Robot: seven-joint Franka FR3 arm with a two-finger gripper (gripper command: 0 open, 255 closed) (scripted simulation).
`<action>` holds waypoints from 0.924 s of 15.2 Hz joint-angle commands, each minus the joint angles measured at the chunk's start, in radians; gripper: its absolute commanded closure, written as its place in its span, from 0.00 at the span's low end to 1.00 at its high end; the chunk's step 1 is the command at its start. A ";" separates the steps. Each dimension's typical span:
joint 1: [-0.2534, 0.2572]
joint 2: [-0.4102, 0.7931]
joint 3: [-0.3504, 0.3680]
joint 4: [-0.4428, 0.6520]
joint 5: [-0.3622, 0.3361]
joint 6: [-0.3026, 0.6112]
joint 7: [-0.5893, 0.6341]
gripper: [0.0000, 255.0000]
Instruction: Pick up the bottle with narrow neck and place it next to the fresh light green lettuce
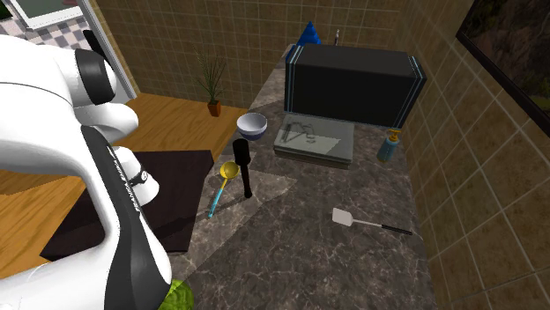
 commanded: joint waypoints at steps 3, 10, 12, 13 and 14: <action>0.000 -0.001 0.000 -0.004 0.000 0.005 0.000 1.00; 0.000 -0.001 0.000 -0.004 0.000 0.004 0.000 0.00; 0.000 -0.001 0.000 -0.004 0.000 0.004 0.000 0.00; 0.001 -0.009 -0.002 0.018 -0.004 -0.025 0.002 0.00; 0.001 -0.016 -0.004 0.042 -0.007 -0.056 0.005 0.00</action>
